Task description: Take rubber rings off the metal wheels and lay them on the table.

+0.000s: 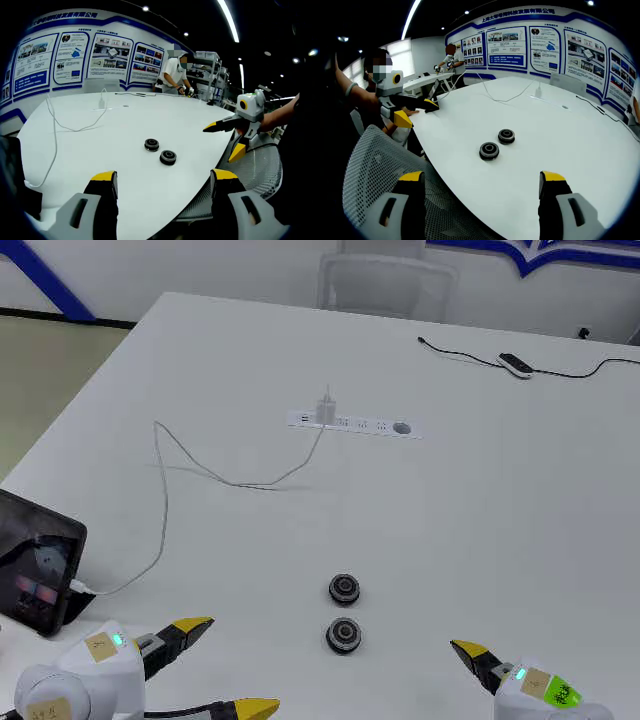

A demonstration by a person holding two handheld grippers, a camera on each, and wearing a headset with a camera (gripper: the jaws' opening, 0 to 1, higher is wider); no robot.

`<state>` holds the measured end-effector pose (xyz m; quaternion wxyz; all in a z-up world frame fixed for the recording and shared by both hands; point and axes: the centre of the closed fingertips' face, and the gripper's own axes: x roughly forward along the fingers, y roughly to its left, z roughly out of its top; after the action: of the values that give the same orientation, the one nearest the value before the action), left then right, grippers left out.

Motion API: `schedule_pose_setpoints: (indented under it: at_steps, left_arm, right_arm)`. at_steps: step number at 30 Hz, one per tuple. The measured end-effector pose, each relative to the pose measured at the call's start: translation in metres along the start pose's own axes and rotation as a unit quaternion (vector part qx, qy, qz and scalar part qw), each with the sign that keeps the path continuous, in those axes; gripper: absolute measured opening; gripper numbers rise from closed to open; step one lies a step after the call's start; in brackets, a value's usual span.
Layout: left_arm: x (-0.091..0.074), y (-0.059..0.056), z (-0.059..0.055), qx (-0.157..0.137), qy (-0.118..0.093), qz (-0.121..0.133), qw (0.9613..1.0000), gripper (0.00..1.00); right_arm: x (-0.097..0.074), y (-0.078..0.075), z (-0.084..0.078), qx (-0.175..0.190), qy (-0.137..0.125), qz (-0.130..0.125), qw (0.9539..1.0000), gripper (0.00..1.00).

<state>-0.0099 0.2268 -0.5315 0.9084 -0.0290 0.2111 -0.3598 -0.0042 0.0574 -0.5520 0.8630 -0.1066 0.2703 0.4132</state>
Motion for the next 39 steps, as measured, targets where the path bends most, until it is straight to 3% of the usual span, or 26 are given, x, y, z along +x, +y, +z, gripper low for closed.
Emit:
schedule_pose_setpoints:
  at_steps: [17,30,39]
  left_arm:
    - [-0.0001,0.0007,-0.0011,-0.003,0.0,0.0,1.0,0.76]
    - [0.0023,-0.005,0.0015,-0.005,0.004,-0.003,1.0,0.74]
    - [0.0081,-0.0012,-0.0003,-0.006,0.009,-0.008,0.9999,0.71]
  right_arm:
    - [0.0005,0.0005,-0.0008,0.002,0.001,0.0,1.0,0.95]
    - [0.0039,0.0021,-0.0027,0.011,0.003,0.001,0.9999,0.92]
    - [0.0089,0.0021,-0.002,0.012,0.006,0.004,0.9999,0.87]
